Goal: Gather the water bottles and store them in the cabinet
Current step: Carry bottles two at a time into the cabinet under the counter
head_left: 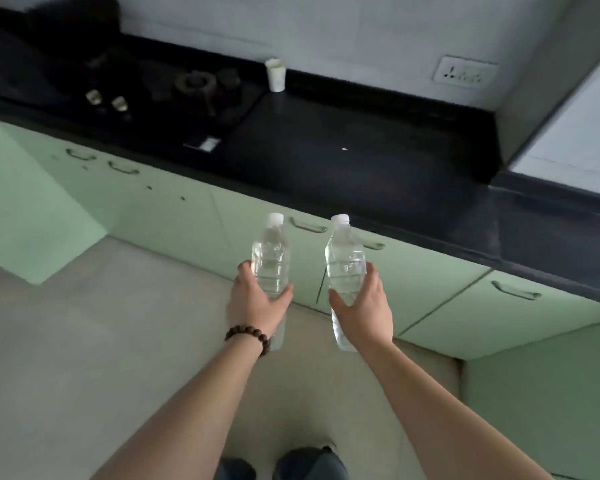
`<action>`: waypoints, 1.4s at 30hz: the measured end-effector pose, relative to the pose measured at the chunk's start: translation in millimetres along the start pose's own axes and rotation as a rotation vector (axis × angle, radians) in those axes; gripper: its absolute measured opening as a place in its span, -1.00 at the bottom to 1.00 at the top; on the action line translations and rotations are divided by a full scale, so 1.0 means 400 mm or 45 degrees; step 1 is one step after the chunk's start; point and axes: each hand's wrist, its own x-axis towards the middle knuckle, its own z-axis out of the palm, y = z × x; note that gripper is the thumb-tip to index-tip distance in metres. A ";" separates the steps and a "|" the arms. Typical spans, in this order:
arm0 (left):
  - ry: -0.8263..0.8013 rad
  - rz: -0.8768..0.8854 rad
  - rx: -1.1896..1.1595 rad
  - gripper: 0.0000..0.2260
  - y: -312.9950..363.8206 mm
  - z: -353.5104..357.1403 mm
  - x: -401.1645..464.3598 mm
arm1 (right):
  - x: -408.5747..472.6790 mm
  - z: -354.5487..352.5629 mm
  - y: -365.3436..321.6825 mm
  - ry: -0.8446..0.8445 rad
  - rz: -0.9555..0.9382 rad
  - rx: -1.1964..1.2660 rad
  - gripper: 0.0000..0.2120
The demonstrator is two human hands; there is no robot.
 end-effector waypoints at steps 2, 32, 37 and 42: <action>0.070 -0.088 -0.031 -0.39 -0.079 -0.073 0.019 | -0.016 0.069 -0.076 -0.069 -0.087 -0.017 -0.34; 0.848 -0.886 -0.261 -0.46 -1.221 -1.163 0.226 | -0.547 1.202 -1.242 -0.754 -0.906 -0.077 -0.22; 0.864 -0.896 -0.208 -0.47 -1.337 -1.268 0.411 | -0.487 1.395 -1.416 -0.794 -0.923 -0.042 -0.22; 0.883 -0.922 -0.161 -0.47 -1.416 -1.426 0.666 | -0.403 1.570 -1.642 -0.824 -0.956 -0.049 -0.25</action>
